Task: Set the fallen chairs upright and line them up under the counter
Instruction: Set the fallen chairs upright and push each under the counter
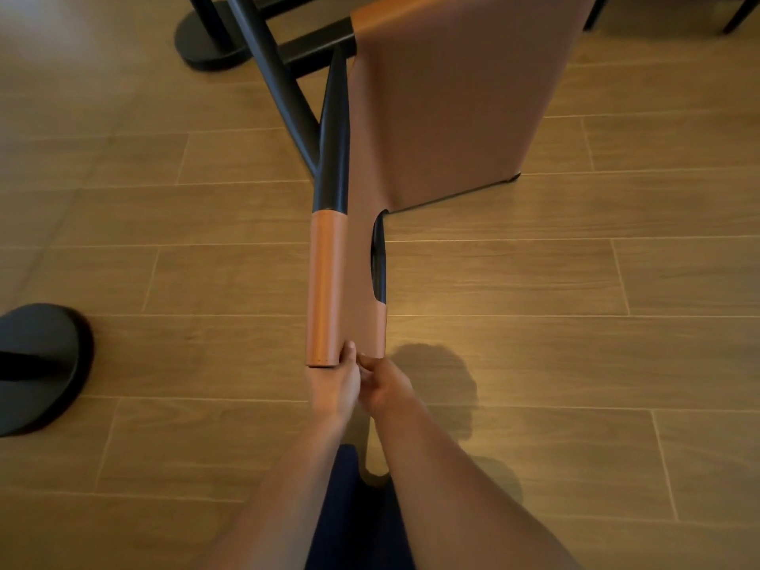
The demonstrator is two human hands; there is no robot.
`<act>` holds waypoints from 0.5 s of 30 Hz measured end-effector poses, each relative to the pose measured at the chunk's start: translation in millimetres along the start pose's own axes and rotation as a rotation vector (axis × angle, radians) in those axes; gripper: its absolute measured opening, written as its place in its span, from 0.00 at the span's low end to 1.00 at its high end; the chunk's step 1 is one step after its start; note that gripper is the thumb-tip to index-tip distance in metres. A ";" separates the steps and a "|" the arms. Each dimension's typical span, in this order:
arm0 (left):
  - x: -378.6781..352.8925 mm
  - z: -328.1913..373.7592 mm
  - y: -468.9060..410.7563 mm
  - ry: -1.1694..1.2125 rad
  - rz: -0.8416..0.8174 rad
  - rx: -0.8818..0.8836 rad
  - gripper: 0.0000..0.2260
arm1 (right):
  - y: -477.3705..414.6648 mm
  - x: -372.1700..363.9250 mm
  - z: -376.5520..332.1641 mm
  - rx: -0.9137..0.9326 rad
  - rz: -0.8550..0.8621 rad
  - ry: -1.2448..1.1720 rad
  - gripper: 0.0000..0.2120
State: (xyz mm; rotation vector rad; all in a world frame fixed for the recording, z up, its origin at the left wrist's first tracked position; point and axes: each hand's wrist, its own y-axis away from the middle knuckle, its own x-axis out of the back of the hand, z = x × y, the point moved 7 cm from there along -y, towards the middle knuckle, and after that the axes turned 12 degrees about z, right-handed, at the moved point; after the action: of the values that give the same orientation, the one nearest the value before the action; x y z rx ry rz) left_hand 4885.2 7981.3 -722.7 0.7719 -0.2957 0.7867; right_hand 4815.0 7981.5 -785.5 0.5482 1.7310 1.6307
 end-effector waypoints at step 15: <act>30.1 102.9 52.0 -0.271 -0.214 -0.088 0.05 | 83.4 -8.9 -24.5 0.011 0.074 -0.151 0.07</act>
State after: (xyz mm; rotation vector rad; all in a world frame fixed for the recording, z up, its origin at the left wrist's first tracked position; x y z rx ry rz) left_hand 4871.7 7946.8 -609.4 0.8124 -0.4786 0.4645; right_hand 4790.8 7968.5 -702.5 0.7295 1.6274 1.5884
